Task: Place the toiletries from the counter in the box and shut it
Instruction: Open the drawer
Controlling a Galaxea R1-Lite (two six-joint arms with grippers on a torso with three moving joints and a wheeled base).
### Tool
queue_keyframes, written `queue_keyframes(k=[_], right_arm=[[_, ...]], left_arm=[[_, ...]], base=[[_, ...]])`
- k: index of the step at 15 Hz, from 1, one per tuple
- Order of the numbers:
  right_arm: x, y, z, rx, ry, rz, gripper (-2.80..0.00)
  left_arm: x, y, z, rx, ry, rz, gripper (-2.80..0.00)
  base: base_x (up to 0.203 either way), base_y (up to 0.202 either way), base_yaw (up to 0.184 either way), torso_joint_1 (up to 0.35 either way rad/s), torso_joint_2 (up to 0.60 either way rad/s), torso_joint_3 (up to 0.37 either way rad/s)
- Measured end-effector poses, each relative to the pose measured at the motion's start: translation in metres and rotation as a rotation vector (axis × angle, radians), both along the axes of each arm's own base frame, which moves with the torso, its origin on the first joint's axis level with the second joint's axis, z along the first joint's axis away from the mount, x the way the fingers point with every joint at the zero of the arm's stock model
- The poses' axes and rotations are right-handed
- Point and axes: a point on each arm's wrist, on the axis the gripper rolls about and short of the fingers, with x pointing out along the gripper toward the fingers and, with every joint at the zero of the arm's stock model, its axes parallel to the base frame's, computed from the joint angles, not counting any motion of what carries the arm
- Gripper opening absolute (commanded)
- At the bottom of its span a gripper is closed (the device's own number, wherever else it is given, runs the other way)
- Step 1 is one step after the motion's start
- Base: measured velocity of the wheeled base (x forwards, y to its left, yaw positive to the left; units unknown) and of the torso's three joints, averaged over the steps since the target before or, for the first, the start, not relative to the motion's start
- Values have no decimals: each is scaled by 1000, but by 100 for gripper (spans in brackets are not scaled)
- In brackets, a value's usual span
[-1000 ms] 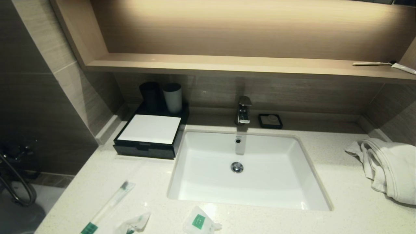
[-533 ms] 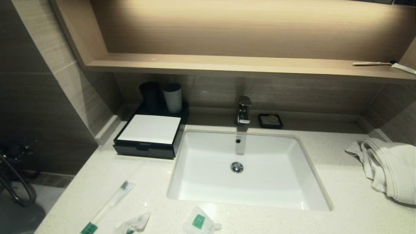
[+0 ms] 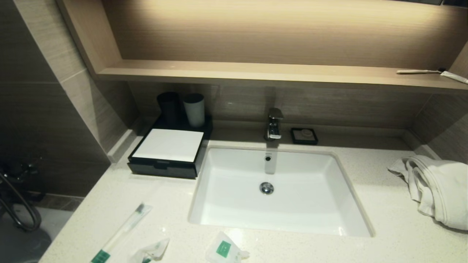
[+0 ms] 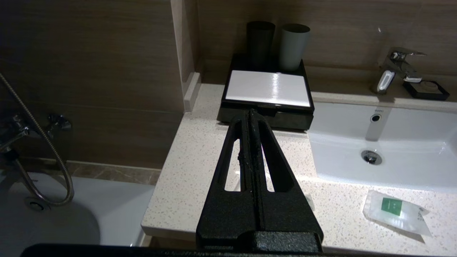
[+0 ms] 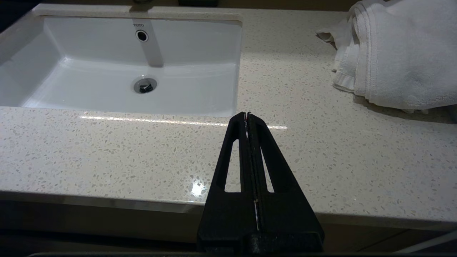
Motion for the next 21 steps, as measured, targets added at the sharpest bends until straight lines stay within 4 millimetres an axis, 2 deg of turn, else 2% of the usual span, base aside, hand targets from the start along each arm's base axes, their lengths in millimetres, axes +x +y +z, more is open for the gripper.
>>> queue_keyframes(k=[3, 7, 16, 21], right_arm=[[0, 0, 0, 0, 0, 0, -280], [0, 0, 0, 0, 0, 0, -280], [0, 0, 0, 0, 0, 0, -280], [0, 0, 0, 0, 0, 0, -280]], left_arm=[[14, 0, 28, 6, 45, -6, -280], [44, 0, 48, 7, 158, -13, -280], [122, -1, 63, 5, 411, -21, -280], [153, -1, 68, 5, 451, -16, -280]], base=[[0, 0, 0, 0, 0, 0], [0, 0, 0, 0, 0, 0], [0, 0, 0, 0, 0, 0], [0, 0, 0, 0, 0, 0]])
